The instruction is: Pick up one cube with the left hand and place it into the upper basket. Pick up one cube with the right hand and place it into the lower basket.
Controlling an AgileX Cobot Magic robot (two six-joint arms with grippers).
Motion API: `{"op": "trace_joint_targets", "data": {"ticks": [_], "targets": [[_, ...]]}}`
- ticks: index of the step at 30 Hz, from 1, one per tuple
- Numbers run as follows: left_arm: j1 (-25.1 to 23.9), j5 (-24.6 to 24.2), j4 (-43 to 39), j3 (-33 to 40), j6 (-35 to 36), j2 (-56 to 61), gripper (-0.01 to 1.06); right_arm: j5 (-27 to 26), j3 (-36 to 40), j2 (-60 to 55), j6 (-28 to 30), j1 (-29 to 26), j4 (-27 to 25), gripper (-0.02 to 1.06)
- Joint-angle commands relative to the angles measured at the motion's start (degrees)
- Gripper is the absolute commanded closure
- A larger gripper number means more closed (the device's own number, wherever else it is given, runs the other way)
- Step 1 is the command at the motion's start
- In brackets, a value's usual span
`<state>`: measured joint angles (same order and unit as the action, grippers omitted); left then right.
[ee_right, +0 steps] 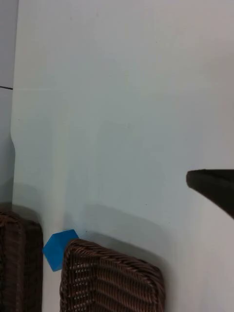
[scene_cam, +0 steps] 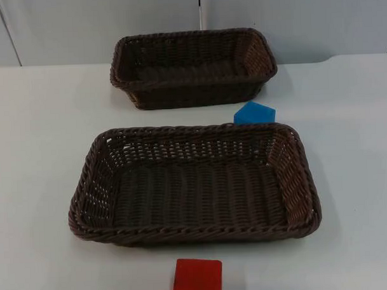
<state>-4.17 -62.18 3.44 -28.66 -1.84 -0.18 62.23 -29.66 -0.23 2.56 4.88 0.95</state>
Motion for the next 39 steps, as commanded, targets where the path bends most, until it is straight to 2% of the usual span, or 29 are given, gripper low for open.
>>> {"op": "trace_joint_targets", "data": {"ticks": [1,39], "targets": [[0.3,0.6,0.0,0.3,0.2,0.2,0.0,-0.5,0.1,0.2,-0.2,-0.3,-0.2,-0.01],[0.3,0.6,0.0,0.3,0.2,0.2,0.0,-0.5,0.1,0.2,-0.6,-0.3,-0.2,-0.01]]}}
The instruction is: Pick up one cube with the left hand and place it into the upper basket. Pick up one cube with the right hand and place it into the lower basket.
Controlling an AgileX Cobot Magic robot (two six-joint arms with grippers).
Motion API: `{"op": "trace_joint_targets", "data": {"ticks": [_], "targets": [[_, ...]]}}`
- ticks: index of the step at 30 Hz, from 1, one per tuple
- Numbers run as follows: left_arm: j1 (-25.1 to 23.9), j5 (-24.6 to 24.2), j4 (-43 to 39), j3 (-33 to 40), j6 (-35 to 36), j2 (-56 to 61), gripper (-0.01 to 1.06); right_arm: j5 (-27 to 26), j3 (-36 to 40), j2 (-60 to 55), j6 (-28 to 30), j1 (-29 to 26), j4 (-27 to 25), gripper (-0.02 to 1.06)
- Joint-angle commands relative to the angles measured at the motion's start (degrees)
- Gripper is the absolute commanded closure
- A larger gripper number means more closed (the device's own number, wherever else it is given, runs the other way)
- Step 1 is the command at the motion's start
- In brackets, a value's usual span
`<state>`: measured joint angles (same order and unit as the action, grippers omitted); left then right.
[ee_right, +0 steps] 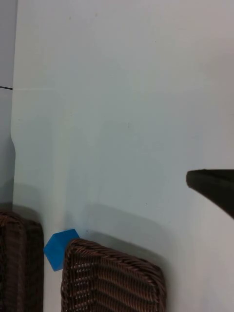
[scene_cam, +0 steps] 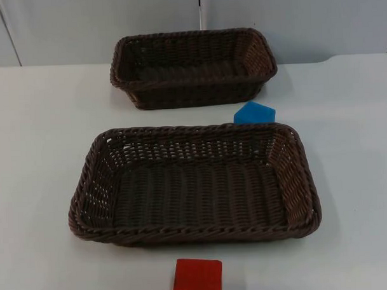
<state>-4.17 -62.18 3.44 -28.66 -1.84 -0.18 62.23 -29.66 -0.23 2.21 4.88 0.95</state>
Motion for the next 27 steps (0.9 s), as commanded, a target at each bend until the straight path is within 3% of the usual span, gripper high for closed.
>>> {"op": "trace_joint_targets", "data": {"ticks": [1,27], "targets": [[0.3,0.6,0.0,0.3,0.2,0.2,0.0,-0.5,0.1,0.2,-0.2,-0.3,-0.2,-0.01],[0.3,0.6,0.0,0.3,0.2,0.2,0.0,-0.4,0.1,0.2,-0.2,-0.3,-0.2,-0.01]]}}
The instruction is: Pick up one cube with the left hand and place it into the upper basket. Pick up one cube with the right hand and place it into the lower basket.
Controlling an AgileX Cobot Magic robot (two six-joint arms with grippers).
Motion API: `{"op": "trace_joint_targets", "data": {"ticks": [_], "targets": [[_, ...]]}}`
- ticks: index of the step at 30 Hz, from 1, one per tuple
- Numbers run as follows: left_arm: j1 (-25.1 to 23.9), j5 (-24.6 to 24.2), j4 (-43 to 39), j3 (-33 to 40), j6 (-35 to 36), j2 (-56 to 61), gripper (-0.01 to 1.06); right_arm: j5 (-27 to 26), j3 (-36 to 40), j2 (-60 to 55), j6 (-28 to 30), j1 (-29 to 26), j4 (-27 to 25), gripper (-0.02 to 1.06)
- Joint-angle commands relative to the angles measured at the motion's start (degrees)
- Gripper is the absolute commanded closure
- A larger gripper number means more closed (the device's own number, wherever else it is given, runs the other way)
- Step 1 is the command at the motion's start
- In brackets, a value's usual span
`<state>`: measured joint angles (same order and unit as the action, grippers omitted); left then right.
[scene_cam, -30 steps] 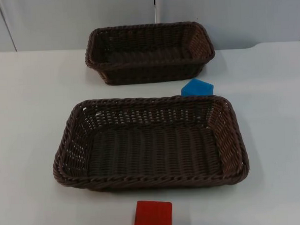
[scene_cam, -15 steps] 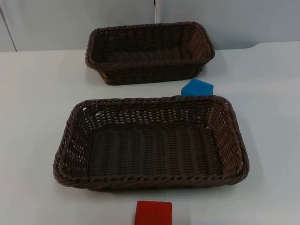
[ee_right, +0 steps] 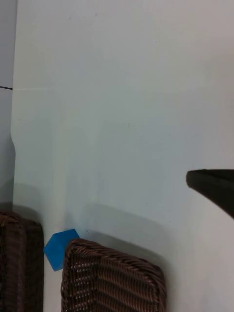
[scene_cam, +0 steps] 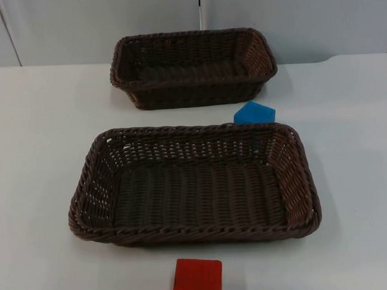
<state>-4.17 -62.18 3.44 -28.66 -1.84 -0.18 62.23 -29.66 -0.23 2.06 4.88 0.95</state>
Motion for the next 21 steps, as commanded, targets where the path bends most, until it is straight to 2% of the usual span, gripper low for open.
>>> {"op": "trace_joint_targets", "data": {"ticks": [1,21], "targets": [[0.3,0.6,0.0,0.3,0.2,0.2,0.0,-0.4,0.1,0.2,0.0,-0.3,-0.2,-0.01],[0.3,0.6,0.0,0.3,0.2,0.2,0.0,-0.4,0.1,0.2,0.0,-0.3,-0.1,-0.01]]}}
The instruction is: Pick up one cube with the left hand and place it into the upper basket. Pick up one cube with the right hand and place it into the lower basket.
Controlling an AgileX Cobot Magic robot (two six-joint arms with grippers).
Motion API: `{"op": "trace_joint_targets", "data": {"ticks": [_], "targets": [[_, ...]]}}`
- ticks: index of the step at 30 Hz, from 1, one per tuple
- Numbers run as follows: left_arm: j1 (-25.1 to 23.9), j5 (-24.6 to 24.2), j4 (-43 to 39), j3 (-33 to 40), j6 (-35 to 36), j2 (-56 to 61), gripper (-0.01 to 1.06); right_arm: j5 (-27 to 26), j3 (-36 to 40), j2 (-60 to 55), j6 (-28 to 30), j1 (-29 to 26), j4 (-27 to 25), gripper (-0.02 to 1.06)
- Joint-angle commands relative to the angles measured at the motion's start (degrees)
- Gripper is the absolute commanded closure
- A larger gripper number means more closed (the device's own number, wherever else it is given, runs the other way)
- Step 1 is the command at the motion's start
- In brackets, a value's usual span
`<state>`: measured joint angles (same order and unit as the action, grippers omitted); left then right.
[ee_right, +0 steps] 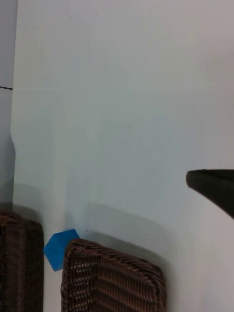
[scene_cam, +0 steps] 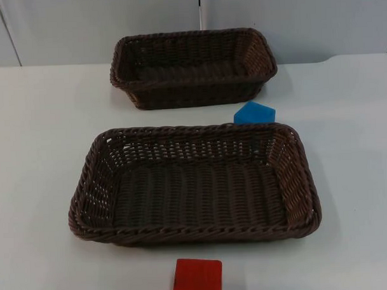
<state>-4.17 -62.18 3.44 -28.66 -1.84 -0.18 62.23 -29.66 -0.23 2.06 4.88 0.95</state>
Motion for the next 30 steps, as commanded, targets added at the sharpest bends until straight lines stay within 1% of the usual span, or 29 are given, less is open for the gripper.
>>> {"op": "trace_joint_targets", "data": {"ticks": [1,30], "targets": [[0.3,0.6,0.0,0.3,0.2,0.2,0.0,-0.4,0.1,0.2,0.0,-0.3,-0.1,-0.01],[0.3,-0.2,1.1,-0.2,0.2,-0.5,0.0,-0.4,0.1,0.2,0.0,-0.3,-0.2,-0.01]]}}
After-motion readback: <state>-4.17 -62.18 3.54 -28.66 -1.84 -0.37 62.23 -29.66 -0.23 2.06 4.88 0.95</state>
